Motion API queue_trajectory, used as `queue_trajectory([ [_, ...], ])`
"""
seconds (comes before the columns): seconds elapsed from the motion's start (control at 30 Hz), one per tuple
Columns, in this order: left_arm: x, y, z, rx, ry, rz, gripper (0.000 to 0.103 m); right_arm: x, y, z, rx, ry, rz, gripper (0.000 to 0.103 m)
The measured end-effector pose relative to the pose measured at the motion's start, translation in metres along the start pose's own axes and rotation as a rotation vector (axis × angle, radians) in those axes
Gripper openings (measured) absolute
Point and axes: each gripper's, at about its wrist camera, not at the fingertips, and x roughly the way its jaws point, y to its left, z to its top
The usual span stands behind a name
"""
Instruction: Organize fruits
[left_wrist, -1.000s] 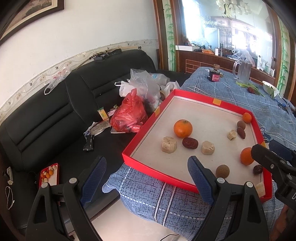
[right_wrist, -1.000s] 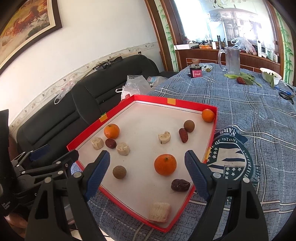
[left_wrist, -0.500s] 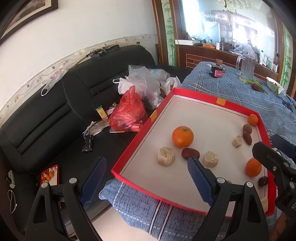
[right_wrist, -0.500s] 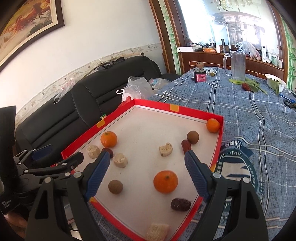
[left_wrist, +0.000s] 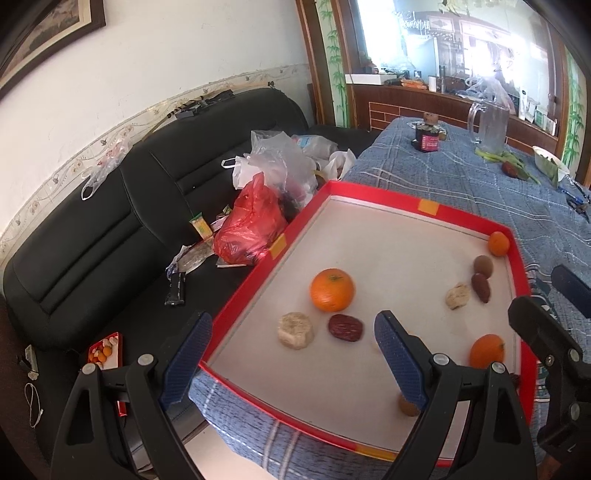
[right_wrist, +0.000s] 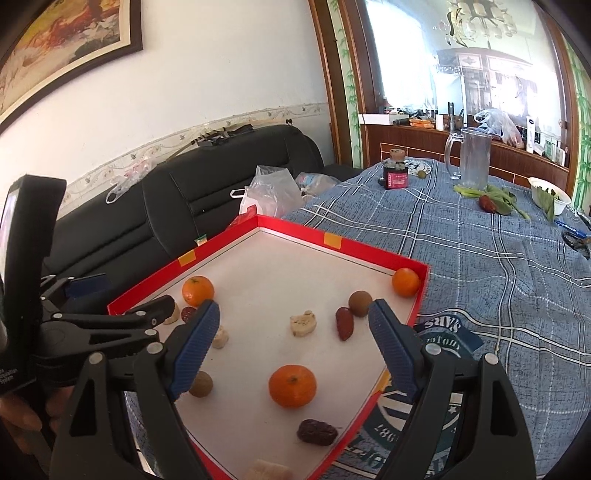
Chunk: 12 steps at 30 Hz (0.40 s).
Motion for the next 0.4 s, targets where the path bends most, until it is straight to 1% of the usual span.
queue_trajectory([
  [0.13,-0.009,-0.015,-0.001,0.001,0.0,-0.033,0.09,-0.008,-0.012,-0.002,0.03,-0.002,0.015,0.083],
  [0.23,-0.019,-0.033,-0.002,0.035,-0.019,-0.041,0.09,-0.019,-0.023,-0.004,0.057,-0.012,0.015,0.083],
  [0.3,-0.026,-0.047,-0.001,0.056,-0.04,-0.043,0.09,-0.031,-0.033,-0.007,0.07,-0.029,-0.001,0.083],
  [0.4,-0.034,-0.07,0.0,0.077,-0.035,-0.091,0.09,-0.05,-0.056,-0.01,0.096,-0.05,-0.044,0.083],
])
